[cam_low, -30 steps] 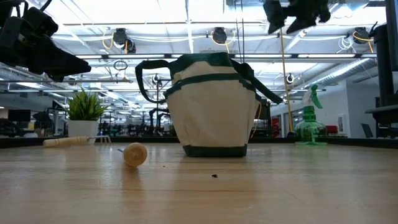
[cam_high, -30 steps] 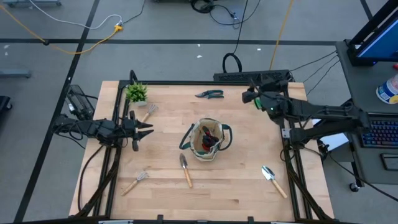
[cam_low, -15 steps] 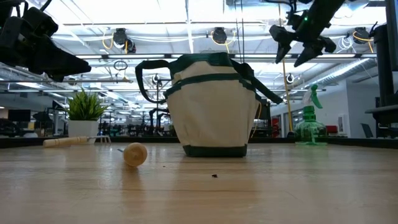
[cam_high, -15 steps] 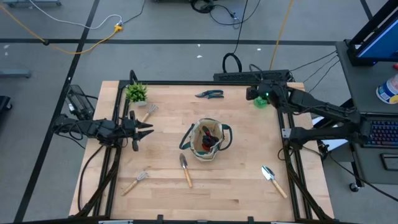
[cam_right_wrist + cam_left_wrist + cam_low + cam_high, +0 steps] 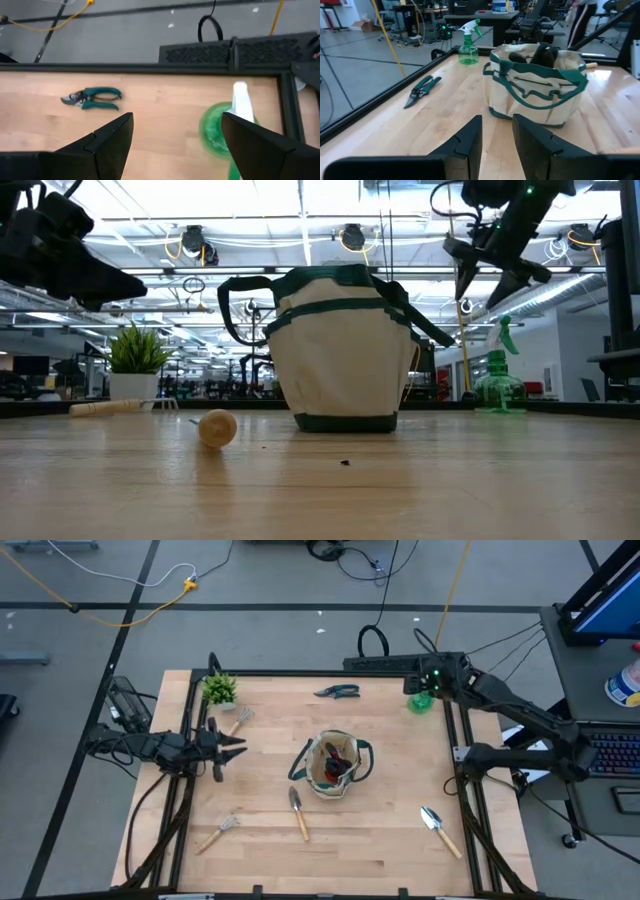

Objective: Pick & Place Garden tools in Gardening bag
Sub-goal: Put the green spray bottle into the gardening bag

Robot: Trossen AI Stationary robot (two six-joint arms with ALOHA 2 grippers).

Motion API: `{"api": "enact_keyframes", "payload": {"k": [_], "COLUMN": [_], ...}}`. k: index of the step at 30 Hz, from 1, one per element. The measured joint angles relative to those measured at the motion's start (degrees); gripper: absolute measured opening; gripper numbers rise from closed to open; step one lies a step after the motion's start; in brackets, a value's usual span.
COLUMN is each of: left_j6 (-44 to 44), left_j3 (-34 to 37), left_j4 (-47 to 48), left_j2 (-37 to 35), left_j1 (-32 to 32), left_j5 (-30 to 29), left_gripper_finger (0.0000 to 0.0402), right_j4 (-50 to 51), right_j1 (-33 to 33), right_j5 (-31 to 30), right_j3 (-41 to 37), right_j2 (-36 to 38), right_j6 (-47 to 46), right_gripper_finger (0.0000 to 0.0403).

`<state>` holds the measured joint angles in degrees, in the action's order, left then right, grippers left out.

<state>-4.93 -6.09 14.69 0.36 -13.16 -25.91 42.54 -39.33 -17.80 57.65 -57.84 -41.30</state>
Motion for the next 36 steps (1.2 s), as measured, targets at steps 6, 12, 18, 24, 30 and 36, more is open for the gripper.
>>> {"api": "enact_keyframes", "payload": {"k": [6,12,18,24,30,36], "left_j6": [0.02,0.02,0.02,-0.02,-0.04,-0.02], "left_j3": [0.0,0.02,0.01,0.0,0.01,0.02], "left_j4": [0.01,0.03,0.03,0.03,0.03,0.03], "left_j2": [0.0,0.0,0.0,0.0,0.0,0.0], "left_j1": [-0.01,0.0,0.01,0.01,0.01,-0.01], "left_j5": [-1.2,-1.2,-1.22,-1.22,-1.22,-1.22], "left_gripper_finger": [0.0113,0.0113,0.0113,0.0113,0.0113,0.0113], "right_j4": [2.55,4.59,4.65,6.0,5.52,5.69], "right_j1": [-1.57,-2.72,-3.13,-3.1,-3.1,-3.09], "right_j5": [0.04,-0.01,-0.06,-0.89,-2.93,-2.97], "right_j3": [0.0,0.0,0.0,0.26,0.23,0.05], "right_j2": [-0.02,-0.08,-2.1,-5.93,-6.89,-5.94], "right_j6": [0.14,0.16,0.62,1.66,1.71,1.53], "right_gripper_finger": [0.0293,0.0293,0.0293,0.0293,0.0293,0.0293]}}
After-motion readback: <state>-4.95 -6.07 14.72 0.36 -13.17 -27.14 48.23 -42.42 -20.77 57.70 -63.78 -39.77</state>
